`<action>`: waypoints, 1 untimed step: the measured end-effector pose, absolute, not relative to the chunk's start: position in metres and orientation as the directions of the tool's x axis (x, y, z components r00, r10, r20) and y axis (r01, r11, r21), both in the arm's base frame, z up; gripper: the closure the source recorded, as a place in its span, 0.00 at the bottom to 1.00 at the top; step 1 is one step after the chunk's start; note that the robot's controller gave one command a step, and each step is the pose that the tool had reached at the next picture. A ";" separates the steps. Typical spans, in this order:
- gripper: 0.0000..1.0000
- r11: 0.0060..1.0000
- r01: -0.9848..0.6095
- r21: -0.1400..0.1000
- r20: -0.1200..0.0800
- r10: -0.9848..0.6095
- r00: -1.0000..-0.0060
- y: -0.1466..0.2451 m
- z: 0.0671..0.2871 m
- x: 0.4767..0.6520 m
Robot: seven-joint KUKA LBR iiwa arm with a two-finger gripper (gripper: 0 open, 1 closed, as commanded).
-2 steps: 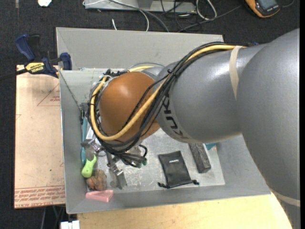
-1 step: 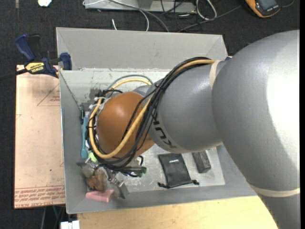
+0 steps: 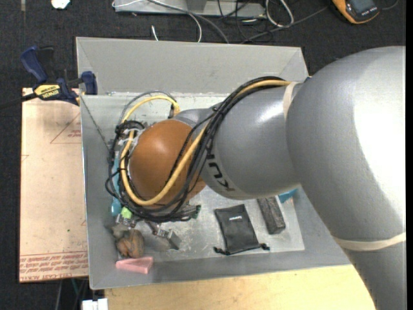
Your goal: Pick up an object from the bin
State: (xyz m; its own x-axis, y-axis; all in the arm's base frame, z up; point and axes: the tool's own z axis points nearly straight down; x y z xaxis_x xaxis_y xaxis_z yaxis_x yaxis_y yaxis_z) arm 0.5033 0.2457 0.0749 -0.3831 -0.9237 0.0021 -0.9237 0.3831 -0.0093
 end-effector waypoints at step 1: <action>1.00 0.654 -0.756 0.007 0.001 -0.756 -0.654 0.251 0.070 0.511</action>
Offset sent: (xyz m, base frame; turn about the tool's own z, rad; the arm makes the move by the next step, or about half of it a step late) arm 0.0000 0.0000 0.0000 0.0000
